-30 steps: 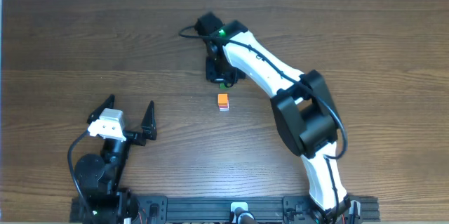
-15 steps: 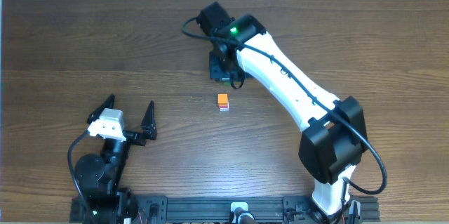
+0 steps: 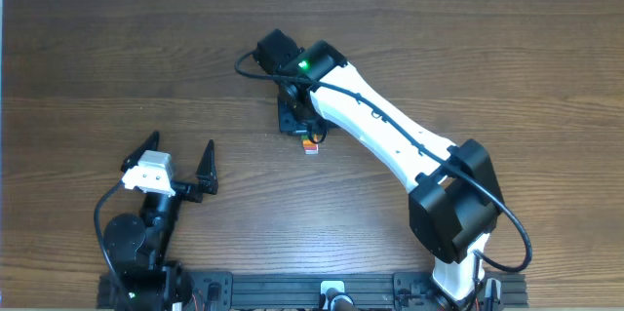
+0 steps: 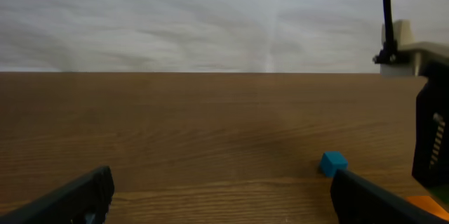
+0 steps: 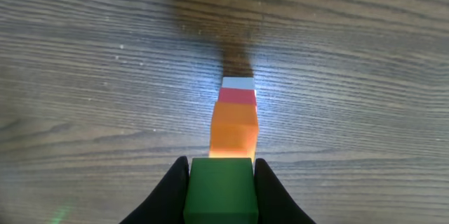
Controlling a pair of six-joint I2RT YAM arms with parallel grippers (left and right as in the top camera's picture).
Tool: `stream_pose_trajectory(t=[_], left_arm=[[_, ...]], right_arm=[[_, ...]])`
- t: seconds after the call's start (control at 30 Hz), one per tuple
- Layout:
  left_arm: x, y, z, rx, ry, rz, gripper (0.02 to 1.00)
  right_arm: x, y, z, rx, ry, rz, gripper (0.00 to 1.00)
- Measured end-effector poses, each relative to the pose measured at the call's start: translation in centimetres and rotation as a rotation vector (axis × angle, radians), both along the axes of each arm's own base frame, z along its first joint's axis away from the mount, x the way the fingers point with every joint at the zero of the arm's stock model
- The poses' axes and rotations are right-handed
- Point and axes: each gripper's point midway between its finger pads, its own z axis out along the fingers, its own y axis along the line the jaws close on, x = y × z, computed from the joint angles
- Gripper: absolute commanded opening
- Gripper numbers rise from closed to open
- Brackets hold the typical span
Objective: Stack Cubes
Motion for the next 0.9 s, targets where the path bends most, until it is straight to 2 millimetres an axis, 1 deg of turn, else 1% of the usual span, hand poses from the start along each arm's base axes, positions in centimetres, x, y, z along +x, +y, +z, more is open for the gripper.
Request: stream_pose_trajectory(t=[0.43, 0.67, 0.9], left_arm=[[0.0, 0.0, 0.0, 0.000, 0.000, 0.000, 0.998], [0.0, 0.0, 0.0, 0.000, 0.000, 0.000, 0.998], [0.0, 0.0, 0.0, 0.000, 0.000, 0.000, 1.000]], right_arm=[[0.6, -0.3, -0.5, 0.012, -0.006, -0.045, 0.152], [0.1, -0.8, -1.4, -0.005, 0.015, -0.057, 0.154], [0.2, -0.9, -1.5, -0.004, 0.013, -0.060, 0.154]])
